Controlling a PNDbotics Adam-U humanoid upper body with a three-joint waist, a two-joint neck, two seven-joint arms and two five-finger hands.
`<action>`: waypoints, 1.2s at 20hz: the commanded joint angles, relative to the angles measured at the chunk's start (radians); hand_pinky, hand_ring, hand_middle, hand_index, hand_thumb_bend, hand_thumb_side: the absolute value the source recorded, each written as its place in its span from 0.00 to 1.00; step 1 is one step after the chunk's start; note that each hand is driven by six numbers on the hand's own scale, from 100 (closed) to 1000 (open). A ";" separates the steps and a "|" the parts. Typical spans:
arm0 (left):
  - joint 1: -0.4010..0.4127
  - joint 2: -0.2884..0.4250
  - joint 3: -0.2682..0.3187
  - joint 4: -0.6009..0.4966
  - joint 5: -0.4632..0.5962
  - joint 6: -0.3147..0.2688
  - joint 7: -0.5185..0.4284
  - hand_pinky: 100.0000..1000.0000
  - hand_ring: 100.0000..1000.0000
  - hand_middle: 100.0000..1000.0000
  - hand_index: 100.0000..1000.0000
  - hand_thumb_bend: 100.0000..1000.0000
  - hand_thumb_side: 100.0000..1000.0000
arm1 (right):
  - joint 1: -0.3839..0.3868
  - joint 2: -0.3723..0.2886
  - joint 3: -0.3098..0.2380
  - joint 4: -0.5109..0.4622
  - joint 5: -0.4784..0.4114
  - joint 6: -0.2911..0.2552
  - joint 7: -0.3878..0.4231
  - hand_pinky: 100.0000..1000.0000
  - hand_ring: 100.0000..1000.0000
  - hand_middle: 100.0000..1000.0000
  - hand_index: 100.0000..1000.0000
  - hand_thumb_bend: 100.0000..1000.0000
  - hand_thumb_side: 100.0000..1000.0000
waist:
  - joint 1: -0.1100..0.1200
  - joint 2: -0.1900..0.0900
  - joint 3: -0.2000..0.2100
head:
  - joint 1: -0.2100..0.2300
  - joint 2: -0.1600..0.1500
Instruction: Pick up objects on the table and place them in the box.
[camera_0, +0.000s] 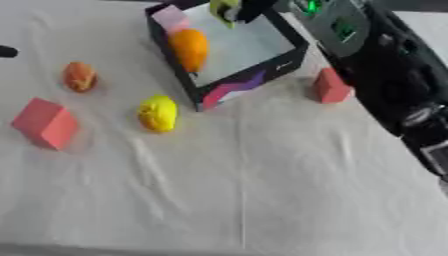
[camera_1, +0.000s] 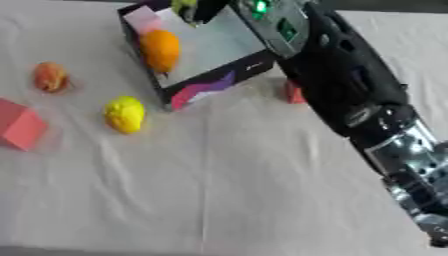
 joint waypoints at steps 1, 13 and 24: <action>-0.014 0.012 0.001 -0.017 0.004 -0.005 -0.004 0.47 0.76 0.71 0.72 0.24 0.76 | -0.026 0.027 -0.036 0.078 0.059 -0.039 -0.043 0.70 0.46 0.48 0.66 0.25 0.00 | 0.006 -0.016 0.003 | -0.004 -0.015; -0.005 0.018 0.002 -0.017 0.003 0.002 -0.004 0.47 0.77 0.71 0.72 0.24 0.76 | -0.017 0.013 -0.066 0.084 0.140 -0.100 0.002 0.84 0.82 0.82 0.90 0.54 0.12 | 0.001 -0.023 -0.008 | 0.015 -0.005; 0.032 0.041 0.010 -0.017 -0.008 0.010 0.003 0.47 0.77 0.71 0.72 0.24 0.77 | 0.041 -0.282 -0.077 -0.178 -0.169 -0.064 0.100 0.83 0.80 0.80 0.88 0.49 0.10 | -0.013 -0.037 -0.050 | 0.048 0.005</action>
